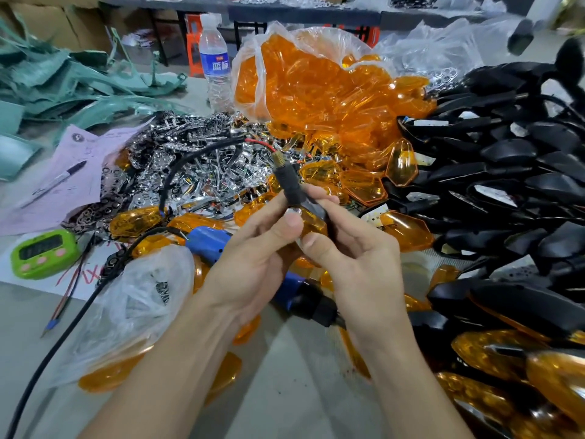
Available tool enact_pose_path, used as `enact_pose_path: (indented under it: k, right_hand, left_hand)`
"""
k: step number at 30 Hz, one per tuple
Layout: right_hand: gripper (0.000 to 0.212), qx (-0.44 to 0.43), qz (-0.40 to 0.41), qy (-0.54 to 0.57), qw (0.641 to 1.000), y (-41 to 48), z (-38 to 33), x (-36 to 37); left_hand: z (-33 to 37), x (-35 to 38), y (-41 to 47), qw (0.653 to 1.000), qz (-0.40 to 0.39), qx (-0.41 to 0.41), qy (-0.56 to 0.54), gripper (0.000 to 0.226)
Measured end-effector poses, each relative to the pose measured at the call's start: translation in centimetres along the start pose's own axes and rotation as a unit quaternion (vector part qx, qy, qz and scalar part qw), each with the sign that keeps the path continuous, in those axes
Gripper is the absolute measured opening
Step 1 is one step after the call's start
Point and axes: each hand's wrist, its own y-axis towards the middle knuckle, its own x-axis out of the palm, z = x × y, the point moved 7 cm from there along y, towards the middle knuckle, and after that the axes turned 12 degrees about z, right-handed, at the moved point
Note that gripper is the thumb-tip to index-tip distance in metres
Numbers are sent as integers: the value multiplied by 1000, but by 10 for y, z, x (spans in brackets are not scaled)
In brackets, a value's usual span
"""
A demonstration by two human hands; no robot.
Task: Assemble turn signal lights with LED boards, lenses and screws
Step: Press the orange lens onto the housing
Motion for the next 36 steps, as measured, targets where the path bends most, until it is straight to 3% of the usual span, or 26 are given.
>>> enact_pose_path:
  k: [9, 13, 16, 19, 24, 36]
  right_hand:
    - [48, -11, 24, 6, 1000, -2, -2, -5]
    - [49, -7, 79, -72, 994, 1, -2, -19]
    - [50, -19, 123, -124, 984, 0, -1, -26]
    - [47, -23, 101, -127, 986, 0, 0, -23]
    - [50, 1, -6, -101, 995, 1, 0, -12]
    - [44, -3, 101, -135, 986, -6, 13, -18]
  left_hand:
    - [-6, 0, -1, 1000, -12, -8, 21, 59]
    - [-1, -8, 3, 992, 10, 11, 126, 41]
    - [-3, -14, 3, 984, 33, 37, 171, 43]
    - [-4, -15, 2, 977, 34, 56, 202, 47]
    - [3, -23, 3, 976, 62, 65, 199, 38]
    - [-1, -22, 1, 973, 80, 67, 206, 29]
